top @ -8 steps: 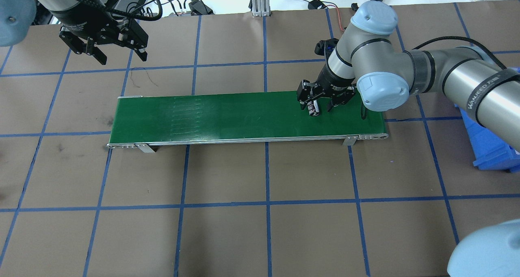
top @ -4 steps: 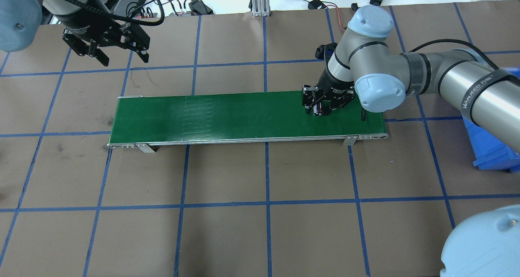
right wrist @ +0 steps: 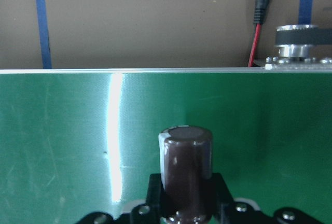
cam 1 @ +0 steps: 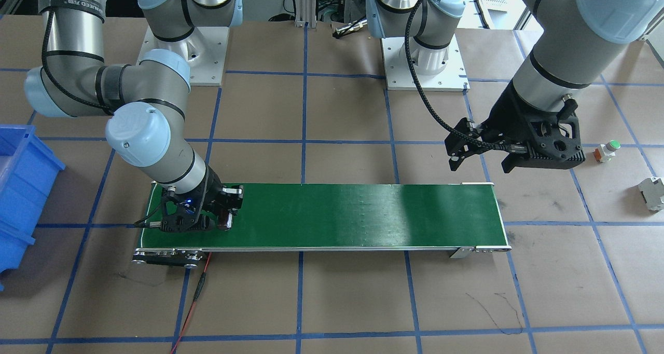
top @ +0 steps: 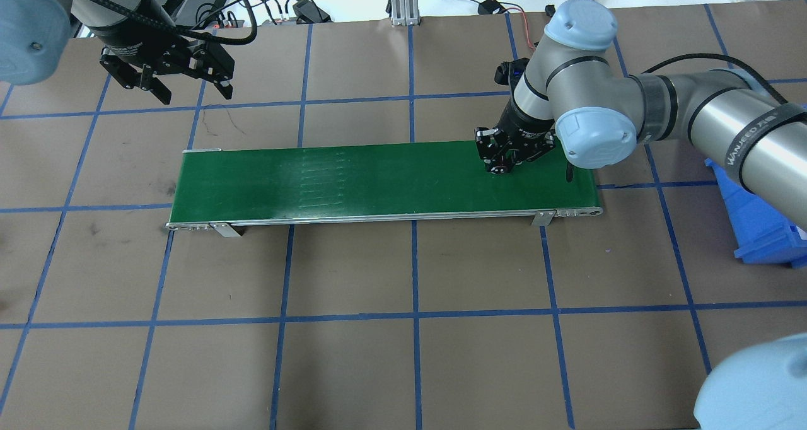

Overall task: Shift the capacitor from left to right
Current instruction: 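Lift the capacitor with the right gripper and carry it to the blue bin, then lower the capacitor into the blue bin and open the right gripper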

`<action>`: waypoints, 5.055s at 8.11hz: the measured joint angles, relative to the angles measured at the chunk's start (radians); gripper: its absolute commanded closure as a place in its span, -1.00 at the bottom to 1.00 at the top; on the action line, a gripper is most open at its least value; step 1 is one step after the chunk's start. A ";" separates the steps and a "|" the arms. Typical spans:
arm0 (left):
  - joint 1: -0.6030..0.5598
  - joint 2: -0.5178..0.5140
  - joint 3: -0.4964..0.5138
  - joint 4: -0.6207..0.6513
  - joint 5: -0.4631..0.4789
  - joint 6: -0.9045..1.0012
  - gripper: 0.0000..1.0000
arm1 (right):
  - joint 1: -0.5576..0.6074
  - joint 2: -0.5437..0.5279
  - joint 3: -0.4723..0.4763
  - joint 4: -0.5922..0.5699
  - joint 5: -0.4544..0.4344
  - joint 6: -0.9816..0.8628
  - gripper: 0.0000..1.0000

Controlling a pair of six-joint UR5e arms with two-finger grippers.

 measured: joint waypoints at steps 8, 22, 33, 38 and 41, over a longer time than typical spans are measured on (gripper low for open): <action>0.000 0.001 0.001 0.002 -0.001 0.003 -1.00 | -0.178 -0.164 -0.117 0.265 -0.345 -0.160 1.00; 0.000 -0.002 -0.007 0.000 0.108 0.001 -1.00 | -0.697 -0.045 -0.149 0.184 -0.404 -0.680 1.00; 0.000 -0.015 -0.007 0.019 0.108 0.000 -1.00 | -0.720 0.099 -0.128 0.094 -0.400 -0.680 0.45; 0.000 -0.015 -0.005 0.017 0.110 0.000 -1.00 | -0.732 0.101 -0.125 0.094 -0.304 -0.683 -0.31; -0.001 -0.015 -0.005 0.017 0.110 0.000 -1.00 | -0.734 0.051 -0.137 0.102 -0.295 -0.682 -1.00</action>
